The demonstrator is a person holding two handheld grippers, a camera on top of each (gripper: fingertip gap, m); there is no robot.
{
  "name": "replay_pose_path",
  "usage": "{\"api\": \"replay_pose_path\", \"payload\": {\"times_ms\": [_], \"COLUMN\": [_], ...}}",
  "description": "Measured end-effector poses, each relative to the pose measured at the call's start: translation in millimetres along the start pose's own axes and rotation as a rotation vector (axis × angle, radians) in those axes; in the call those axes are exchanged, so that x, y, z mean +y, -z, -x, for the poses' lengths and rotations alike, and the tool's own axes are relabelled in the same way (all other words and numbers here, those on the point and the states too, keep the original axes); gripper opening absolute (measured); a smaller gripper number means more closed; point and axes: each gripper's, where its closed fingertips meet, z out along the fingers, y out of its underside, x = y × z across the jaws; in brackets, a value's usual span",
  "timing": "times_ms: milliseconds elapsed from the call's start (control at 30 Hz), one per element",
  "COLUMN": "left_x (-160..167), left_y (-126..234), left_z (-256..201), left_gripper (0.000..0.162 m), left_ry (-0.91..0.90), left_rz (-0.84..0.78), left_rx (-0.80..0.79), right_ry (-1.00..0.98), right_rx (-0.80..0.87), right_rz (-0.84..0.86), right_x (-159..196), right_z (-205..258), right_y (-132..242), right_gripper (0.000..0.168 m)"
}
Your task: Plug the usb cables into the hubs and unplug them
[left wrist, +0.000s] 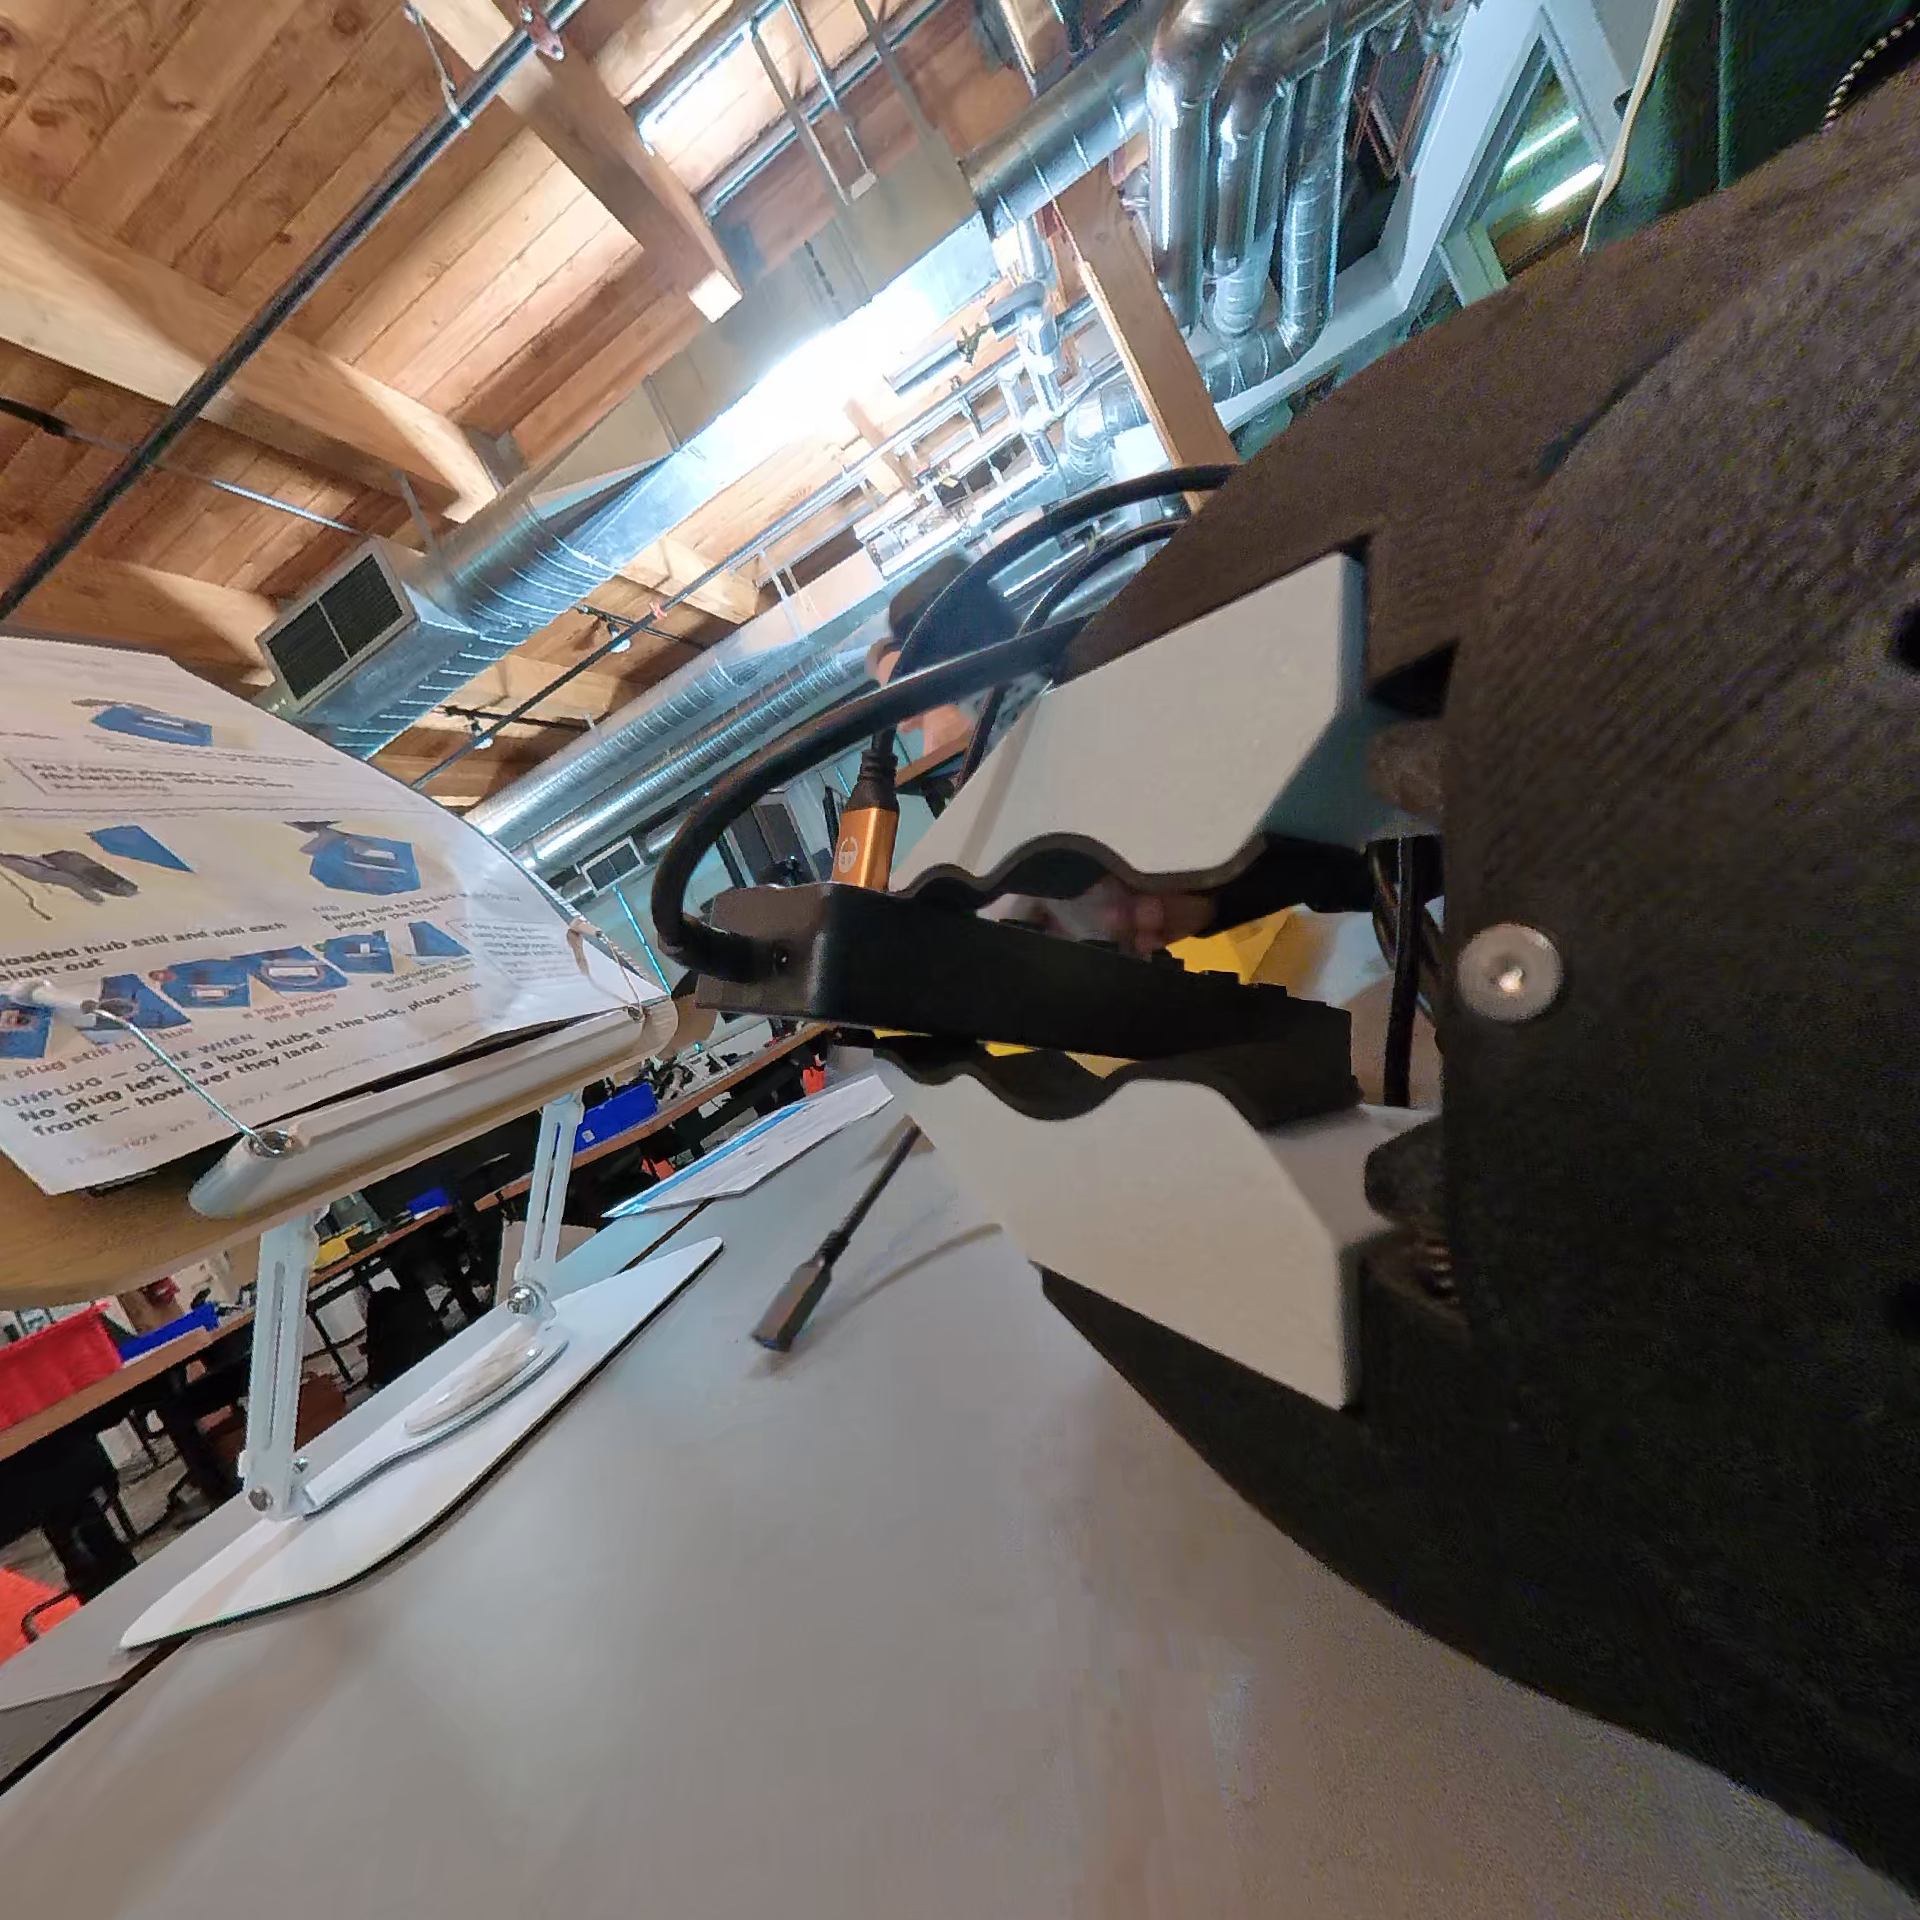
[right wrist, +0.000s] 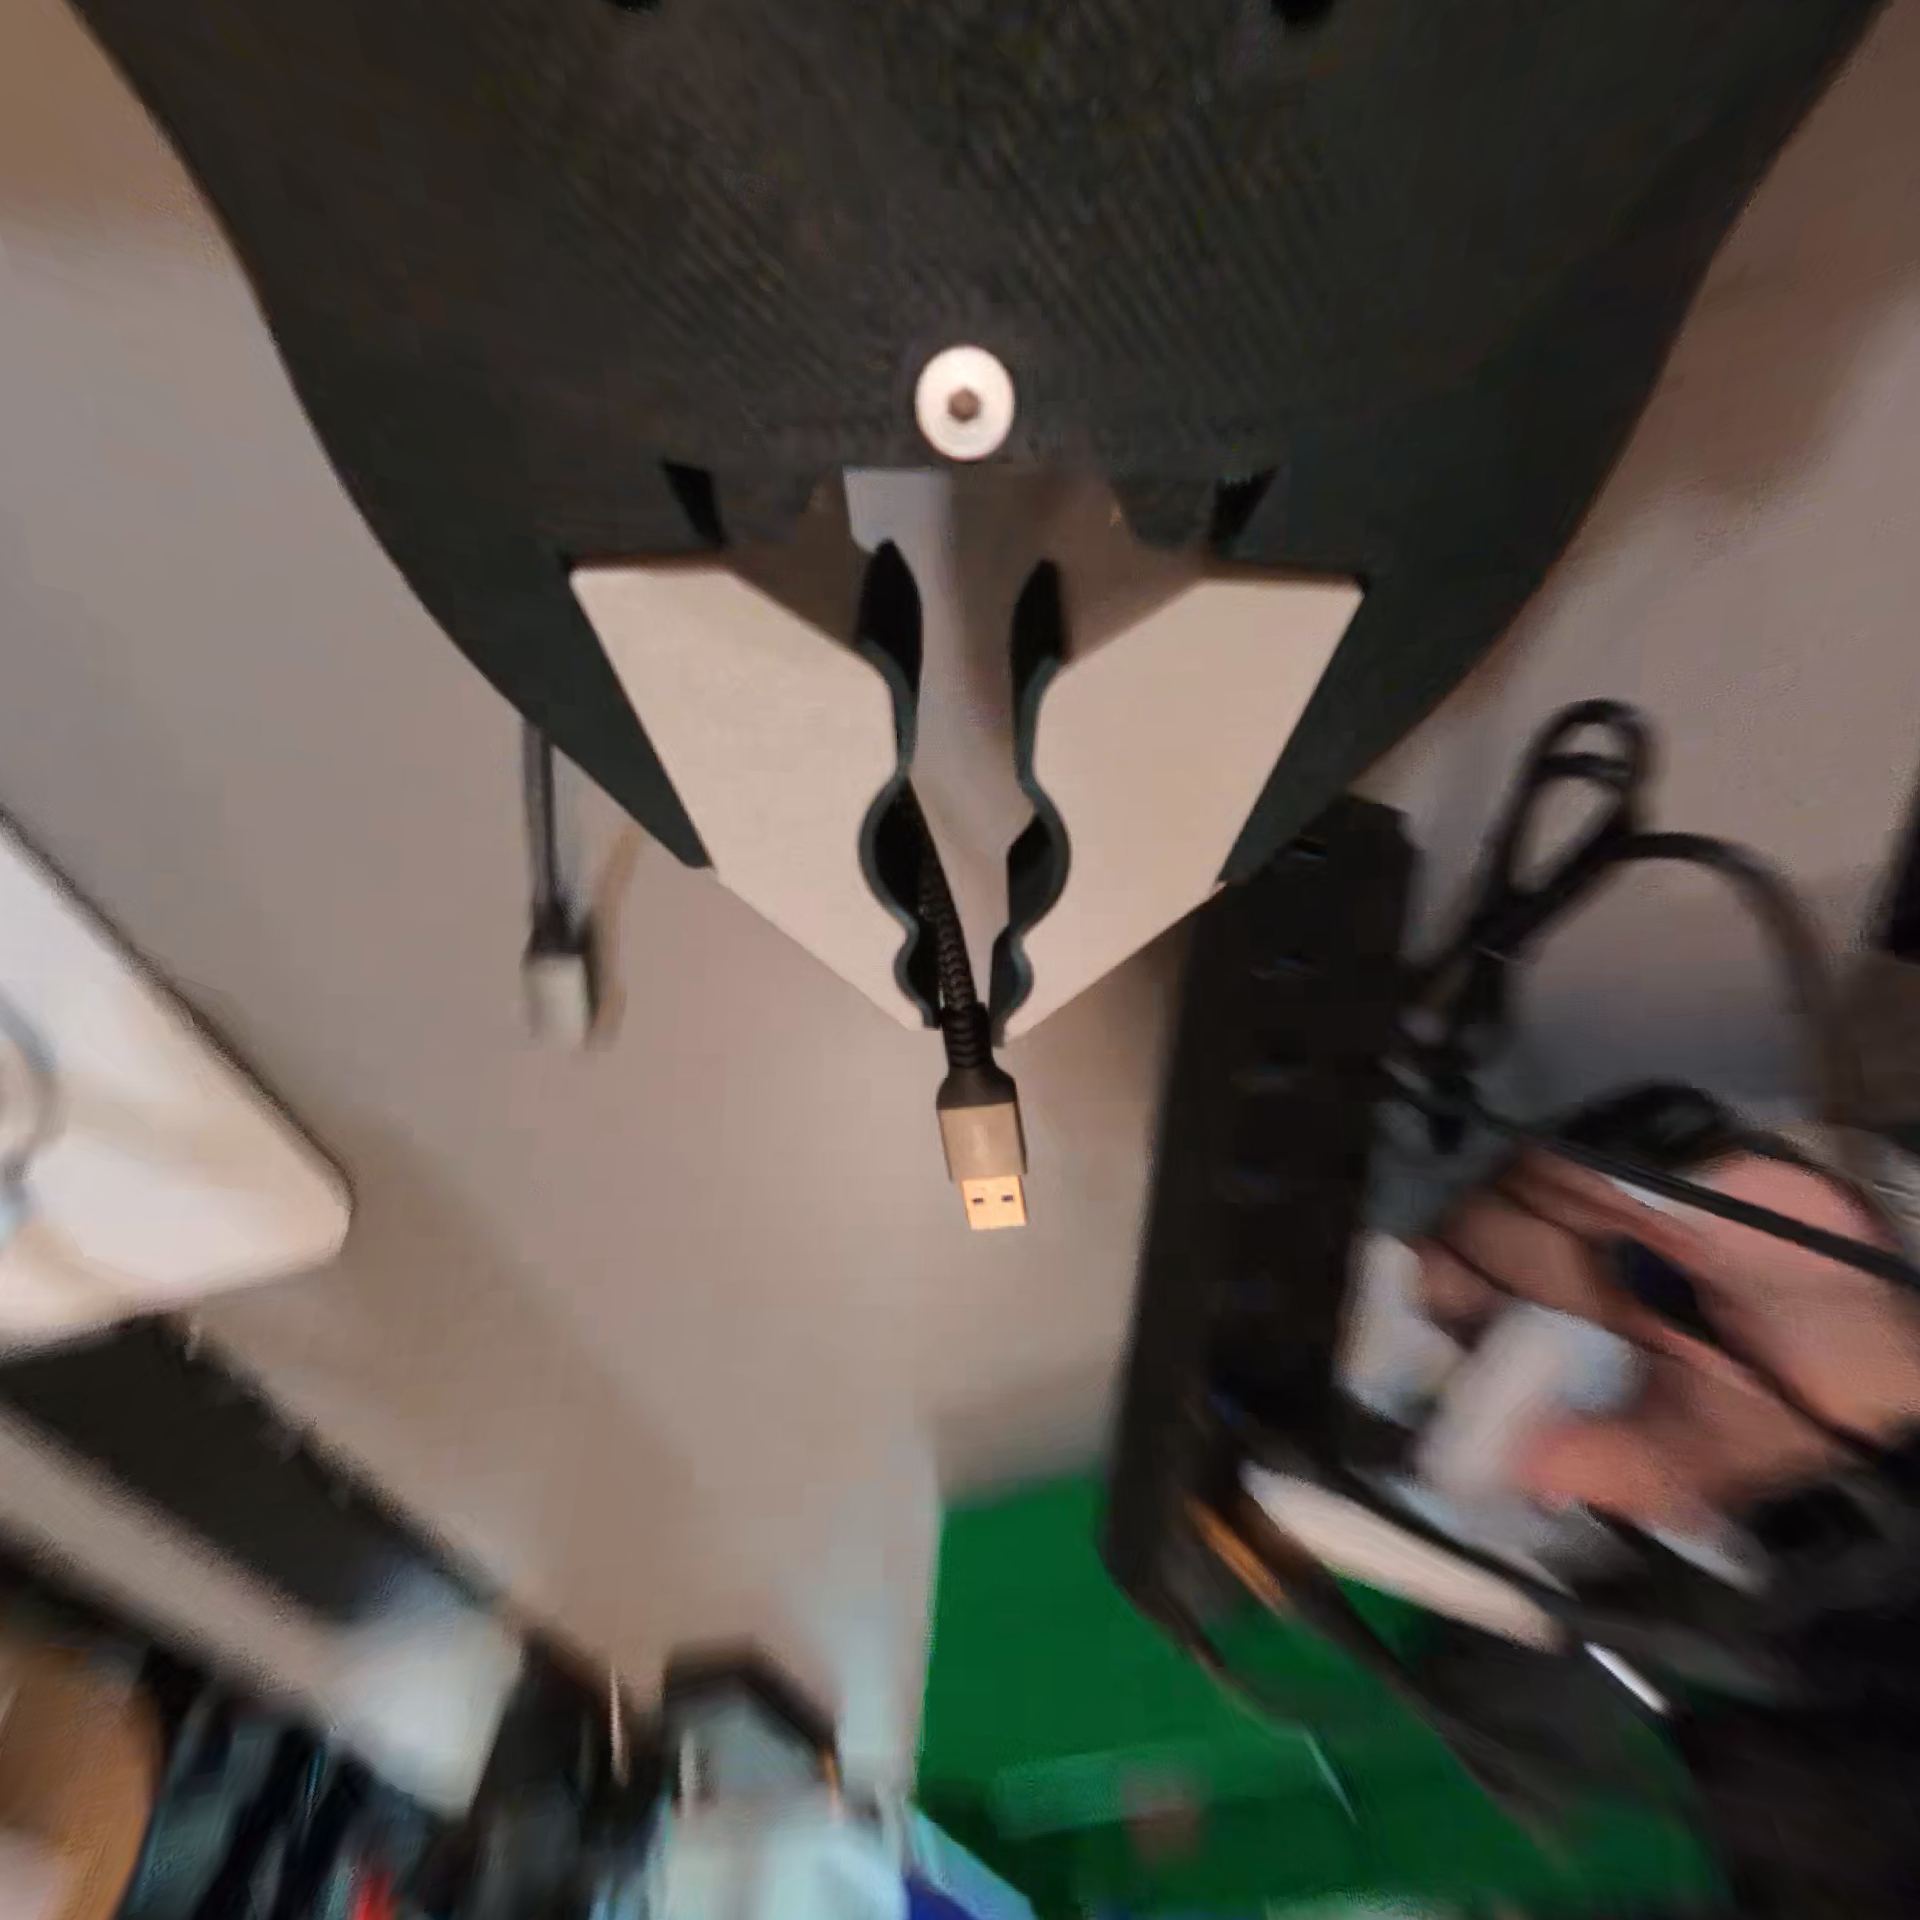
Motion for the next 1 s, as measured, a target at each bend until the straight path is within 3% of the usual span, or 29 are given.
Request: {"api": "replay_pose_path", "payload": {"times_ms": [33,200,467,767,1000], "left_x": [0,3,14,19,19], "left_y": [0,-3,-7,-10,-11], "left_z": [-1,-5,-14,-15,-23], "left_gripper": [0.022,0.022,0.021,0.021,0.022], "left_ry": [0.003,0.002,-0.045,-0.07,-0.319], "left_rz": [0.001,0.01,0.045,0.056,0.038], "left_rx": [0.005,0.031,0.057,0.052,-0.027], "right_ry": [0.049,0.232,0.177,0.105,0.101], "right_rx": [-0.023,-0.051,-0.119,-0.029,0.14], "right_rz": [-0.096,-0.27,-0.386,-0.236,0.017], "right_x": [-20,-60,-74,-39,-6], "right_z": [11,54,88,74,54], "right_y": [12,53,84,59,35], "right_gripper": [0.007,0.007,0.007,0.008,0.007]}}
